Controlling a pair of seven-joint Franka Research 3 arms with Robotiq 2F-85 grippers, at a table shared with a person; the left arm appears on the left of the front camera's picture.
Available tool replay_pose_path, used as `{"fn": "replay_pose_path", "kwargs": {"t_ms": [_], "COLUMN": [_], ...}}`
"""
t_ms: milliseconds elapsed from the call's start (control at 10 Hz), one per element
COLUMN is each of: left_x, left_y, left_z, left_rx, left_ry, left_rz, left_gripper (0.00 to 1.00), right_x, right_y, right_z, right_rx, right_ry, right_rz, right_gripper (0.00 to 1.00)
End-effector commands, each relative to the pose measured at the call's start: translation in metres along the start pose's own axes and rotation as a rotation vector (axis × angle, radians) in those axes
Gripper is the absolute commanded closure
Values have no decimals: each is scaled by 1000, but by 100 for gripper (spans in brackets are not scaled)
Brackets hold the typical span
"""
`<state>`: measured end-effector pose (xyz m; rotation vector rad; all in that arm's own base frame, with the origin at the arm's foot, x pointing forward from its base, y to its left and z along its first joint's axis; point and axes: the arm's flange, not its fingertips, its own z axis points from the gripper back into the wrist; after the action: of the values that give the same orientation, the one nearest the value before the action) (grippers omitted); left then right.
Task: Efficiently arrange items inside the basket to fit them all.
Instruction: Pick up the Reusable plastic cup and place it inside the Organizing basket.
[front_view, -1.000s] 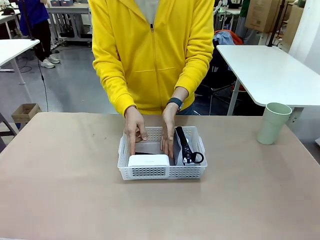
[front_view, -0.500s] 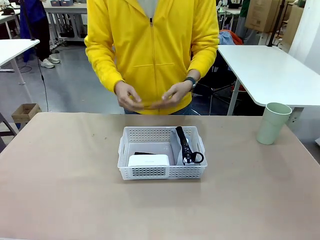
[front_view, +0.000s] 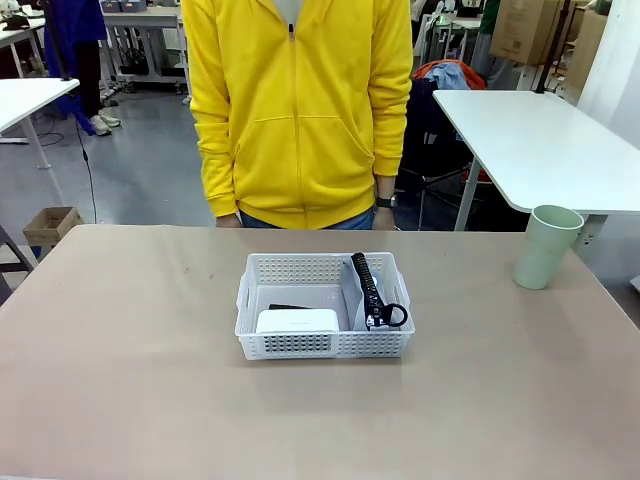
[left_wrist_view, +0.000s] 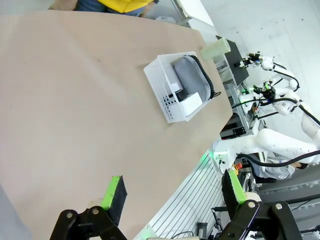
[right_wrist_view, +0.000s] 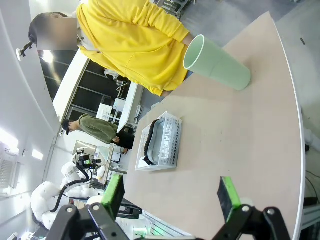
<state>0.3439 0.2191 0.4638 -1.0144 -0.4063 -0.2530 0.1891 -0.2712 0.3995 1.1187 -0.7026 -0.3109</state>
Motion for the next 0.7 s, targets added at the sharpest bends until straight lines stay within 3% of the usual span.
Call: {"fn": "replay_pose_path", "kwargs": {"t_ms": [0,400,500,600], "left_x": [-3,-3,-3,-3], "left_y": [-2,-2,-2,-2], "left_z": [-1,-1,-1,-1], "left_rx": [12,12,12,12], "left_ry": [0,0,0,0], "left_rz": [5,5,5,5], "left_gripper": [0,0,0,0], "right_x": [1,0,13,24], "right_y": [1,0,0,-1], "right_z": [-1,0,-27,-60], "right_rx": [20,0,-52,-40], "right_ry": [-24,0,-23,25], "right_rz": [27,0,103,185], "right_gripper": [0,0,0,0]}}
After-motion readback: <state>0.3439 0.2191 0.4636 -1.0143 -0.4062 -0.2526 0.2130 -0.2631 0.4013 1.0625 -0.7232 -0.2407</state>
